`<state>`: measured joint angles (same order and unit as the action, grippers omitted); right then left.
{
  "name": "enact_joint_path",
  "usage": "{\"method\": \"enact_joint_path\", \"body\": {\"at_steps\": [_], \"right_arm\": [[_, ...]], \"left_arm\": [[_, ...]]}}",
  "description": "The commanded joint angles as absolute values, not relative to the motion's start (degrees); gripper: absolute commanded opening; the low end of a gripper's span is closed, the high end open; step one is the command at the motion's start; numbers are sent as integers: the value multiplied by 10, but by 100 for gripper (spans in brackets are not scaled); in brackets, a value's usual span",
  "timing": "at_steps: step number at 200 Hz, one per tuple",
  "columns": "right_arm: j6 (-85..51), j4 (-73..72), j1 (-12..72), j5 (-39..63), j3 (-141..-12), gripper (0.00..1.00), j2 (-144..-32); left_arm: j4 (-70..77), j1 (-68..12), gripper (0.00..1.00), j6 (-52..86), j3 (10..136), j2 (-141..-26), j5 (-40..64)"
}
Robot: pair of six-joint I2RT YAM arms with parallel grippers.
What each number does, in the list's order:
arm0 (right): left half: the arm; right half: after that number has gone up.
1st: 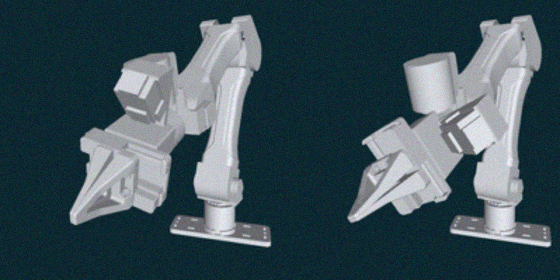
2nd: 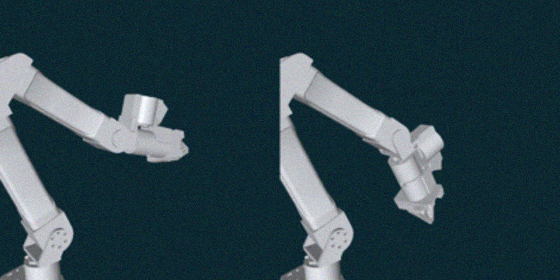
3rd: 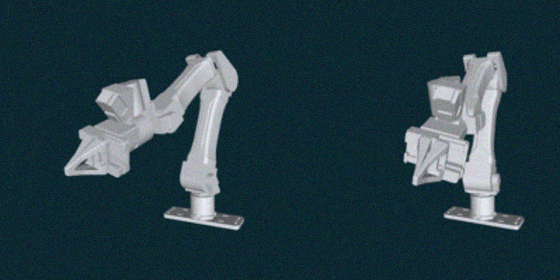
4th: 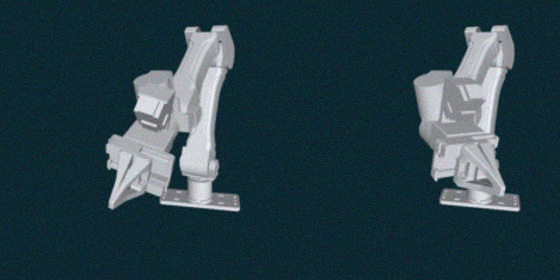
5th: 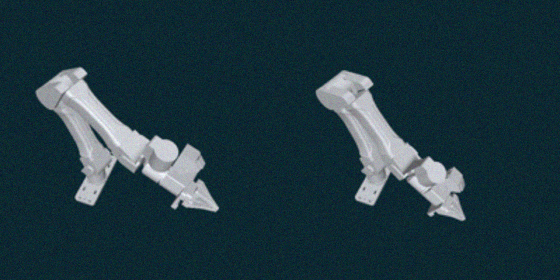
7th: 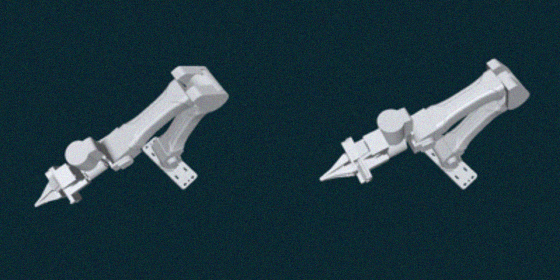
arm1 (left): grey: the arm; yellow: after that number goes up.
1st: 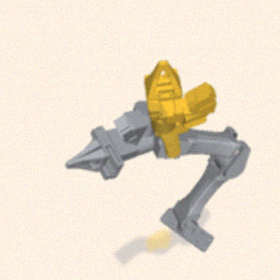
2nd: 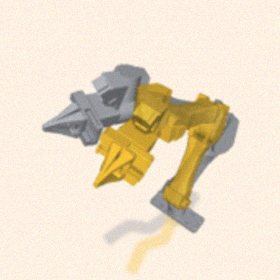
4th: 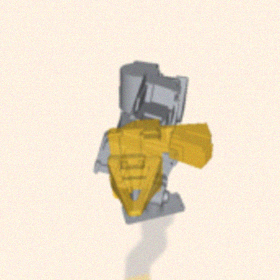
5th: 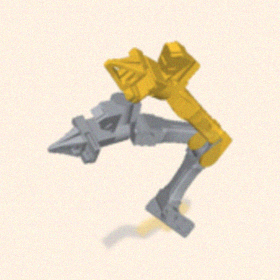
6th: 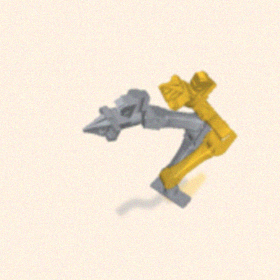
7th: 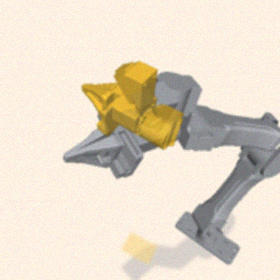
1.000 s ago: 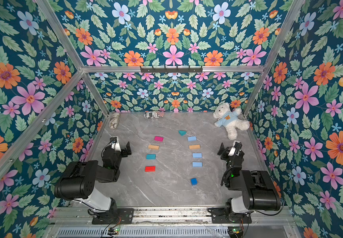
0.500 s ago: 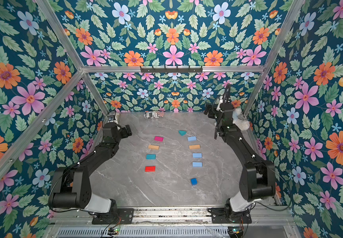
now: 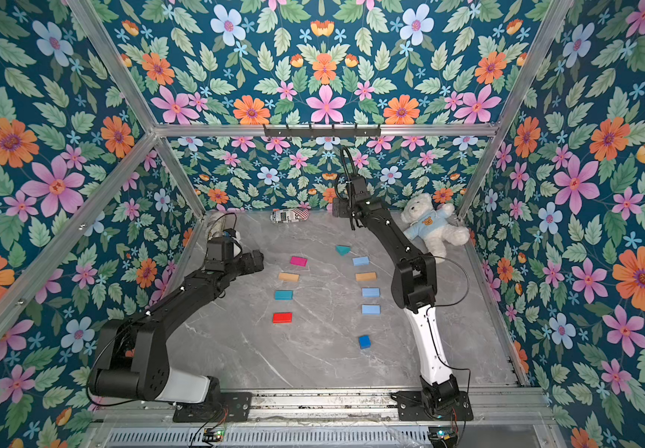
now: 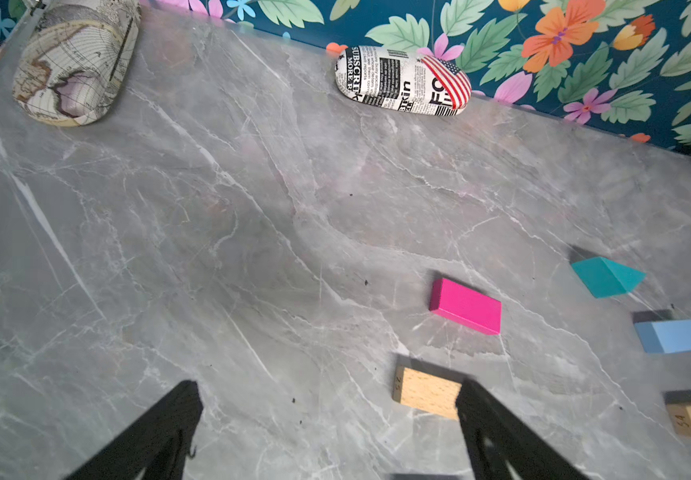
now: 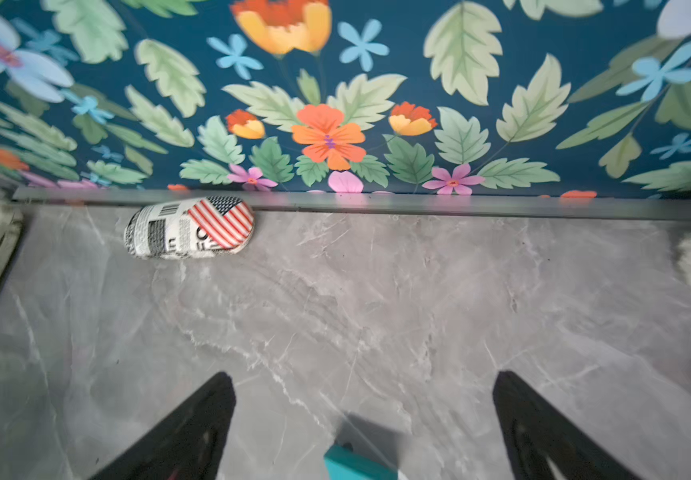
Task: Assemble a heart with building blocks
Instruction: Adjust the building block at the center of the board.
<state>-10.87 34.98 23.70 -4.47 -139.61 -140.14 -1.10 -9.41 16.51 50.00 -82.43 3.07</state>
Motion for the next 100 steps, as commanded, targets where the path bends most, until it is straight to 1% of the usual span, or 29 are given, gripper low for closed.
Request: {"method": "enact_joint_path", "body": {"at_steps": [1,14,25,46,87,100], "right_arm": [[-109,425,252,-16,-1429,99,-1434],[-91,424,260,-25,-1414,98,-1441],[-72,431,259,-6,-1397,93,-1446],[-39,456,259,-14,-1386,90,-1463],[-1,466,259,-7,-1365,90,-1476],[3,463,260,-3,-1366,88,-1480]], "left_arm": [[-27,-96,100,172,498,-818,42],[-28,-98,100,172,495,-818,45],[-29,-98,100,172,494,-820,45],[-29,-100,100,172,492,-825,50],[-29,-100,100,169,495,-839,47],[-29,-100,100,168,497,-844,47]]}}
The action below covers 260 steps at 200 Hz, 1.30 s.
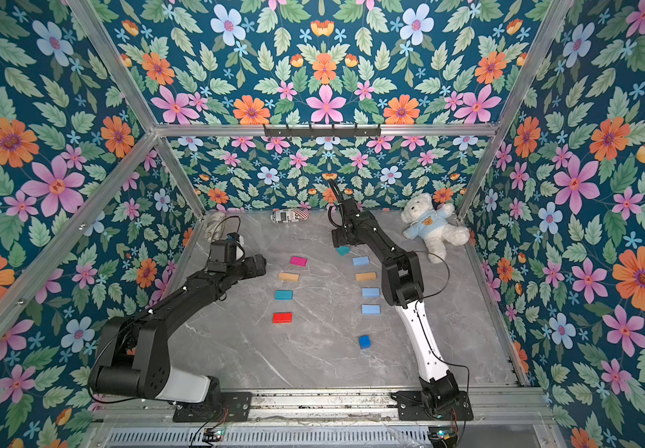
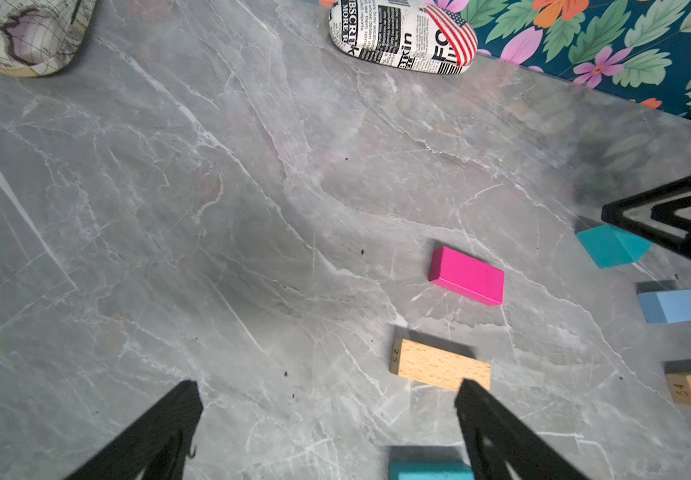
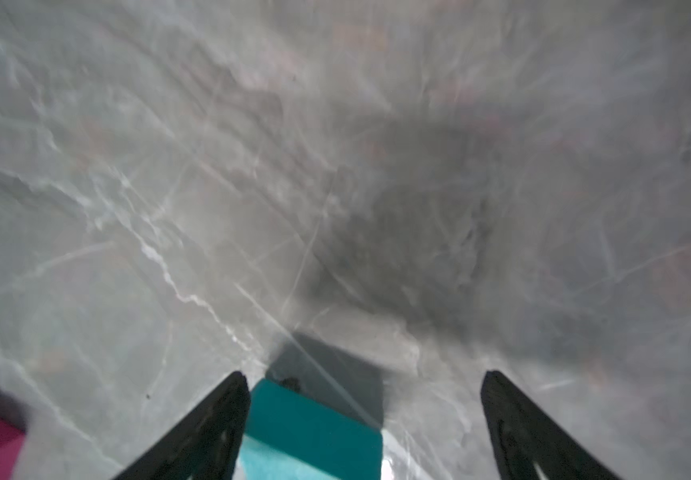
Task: Assemble a heart with building blocks
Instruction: Adjust the building block at the center of the board.
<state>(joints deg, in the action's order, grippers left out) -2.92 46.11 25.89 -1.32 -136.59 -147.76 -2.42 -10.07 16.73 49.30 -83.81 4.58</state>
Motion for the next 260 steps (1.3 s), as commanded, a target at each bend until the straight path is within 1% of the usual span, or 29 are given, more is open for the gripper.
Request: {"method": "enact_joint_path", "body": {"at_steps": [1,50,111,135,147,166,186,200,209,231,260], "right_arm": [[3,463,260,-3,-1366,88,-1481],[6,462,260,26,-1369,85,-1483],[12,461,262,71,-1349,85,-1445],[31,441,263,82,-1320,86,-1403],[63,425,263,92,-1290,86,-1378],[160,385,264,92,-1215,87,-1333],[283,328,269,58,-1125,86,-1290],[362,291,270,46,-1081,83,-1269],[392,286,270,37,-1080,81,-1274],[427,299,269,7,-1130,81,-1317],[418,296,267,31,-1159,80,-1347]], "left_arm": [[-29,-100,100,168,497,-844,47],[-29,-100,100,167,509,-860,46],[-30,-100,100,172,512,-864,44],[-32,-100,100,175,508,-859,45],[-32,-100,100,177,506,-857,46],[-38,-100,100,178,504,-853,49],[-43,-100,100,178,501,-847,49],[-46,-100,100,176,498,-844,49],[-49,-100,100,175,499,-843,49],[-54,-100,100,171,500,-844,48],[-60,-100,100,168,504,-844,46]]}}
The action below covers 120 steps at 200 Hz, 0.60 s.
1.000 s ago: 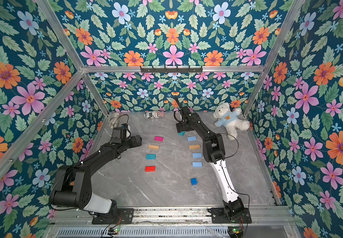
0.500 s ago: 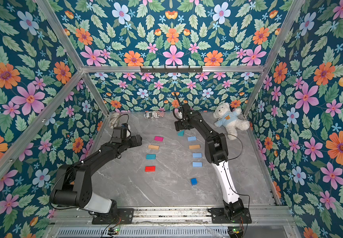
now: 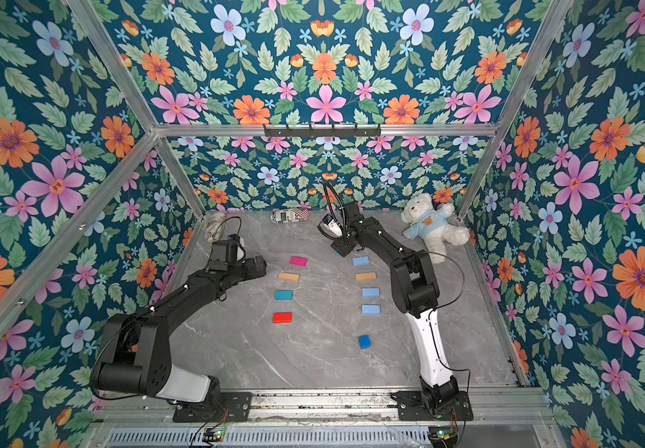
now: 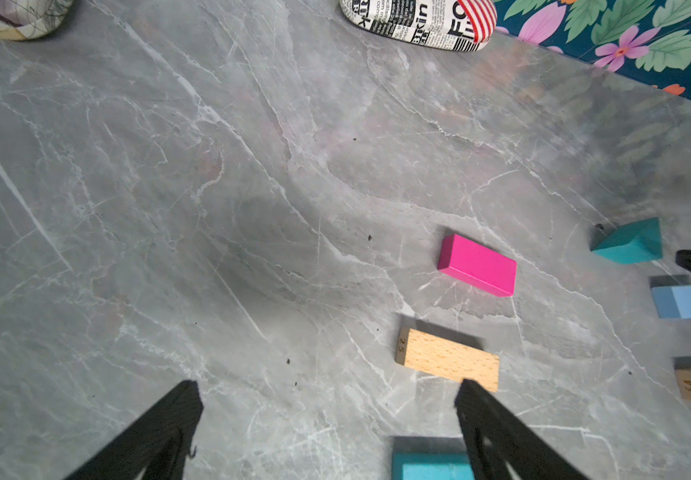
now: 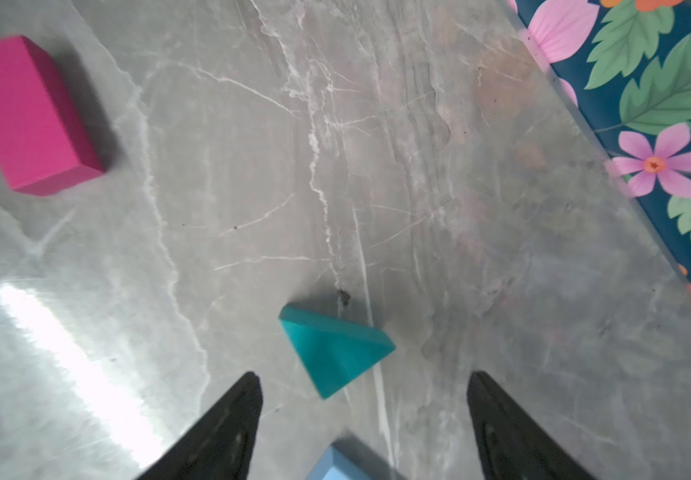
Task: Assemble a heart with building blocks
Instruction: Adjust the building block at the center of the board.
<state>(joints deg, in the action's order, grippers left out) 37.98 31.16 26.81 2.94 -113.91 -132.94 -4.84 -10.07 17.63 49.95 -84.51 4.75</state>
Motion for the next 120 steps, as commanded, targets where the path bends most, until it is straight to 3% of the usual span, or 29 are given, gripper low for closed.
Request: {"method": "enact_joint_path", "body": {"at_steps": [1,82,120], "right_arm": [[417,297,268,33,-1159,80,-1348],[380,339,256,154,-1186,78,-1368],[388,332,243,155,-1174,78,-1371]], "left_arm": [[-61,-100,100,168,504,-845,46],[-60,-100,100,168,504,-851,46],[-62,-100,100,168,503,-852,47]]}}
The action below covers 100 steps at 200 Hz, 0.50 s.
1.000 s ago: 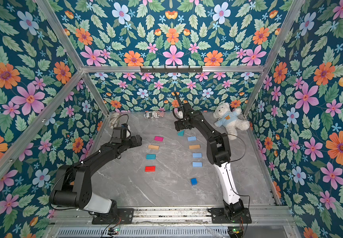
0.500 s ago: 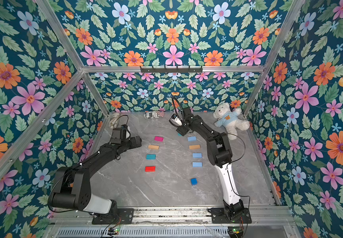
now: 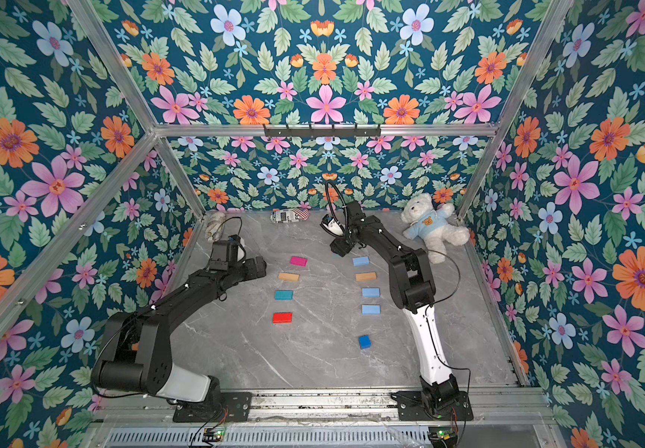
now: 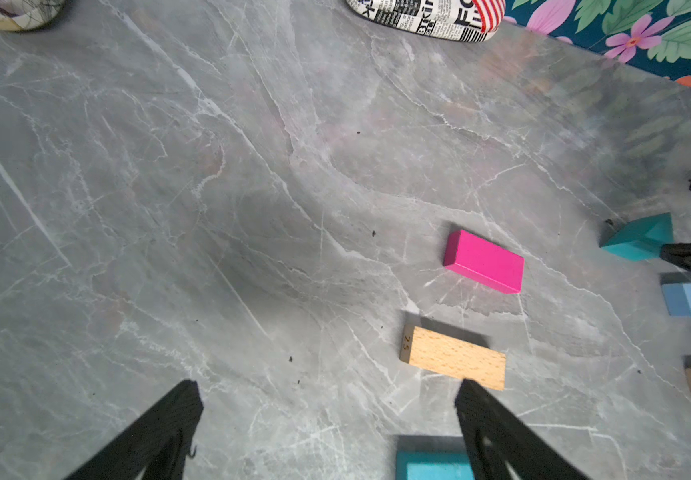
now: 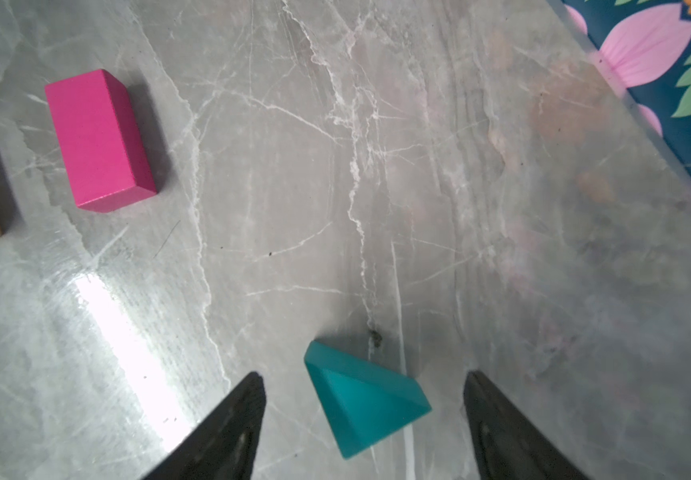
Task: Assemble a heart with building blocks
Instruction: Adjust the building block at the center of the board.
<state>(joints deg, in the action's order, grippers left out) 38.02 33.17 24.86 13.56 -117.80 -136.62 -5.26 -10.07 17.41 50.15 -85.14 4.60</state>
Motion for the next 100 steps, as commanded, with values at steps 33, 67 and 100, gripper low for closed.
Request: {"method": "enact_joint_path", "body": {"at_steps": [33,67,100], "right_arm": [[388,319,232,156,-1184,78,-1385],[387,318,232,173,-1182,78,-1392],[381,317,232,182,-1183,75,-1401]], "left_arm": [[-65,-100,100,168,503,-853,47],[-68,-100,100,168,502,-852,44],[-69,-100,100,167,503,-852,42]]}}
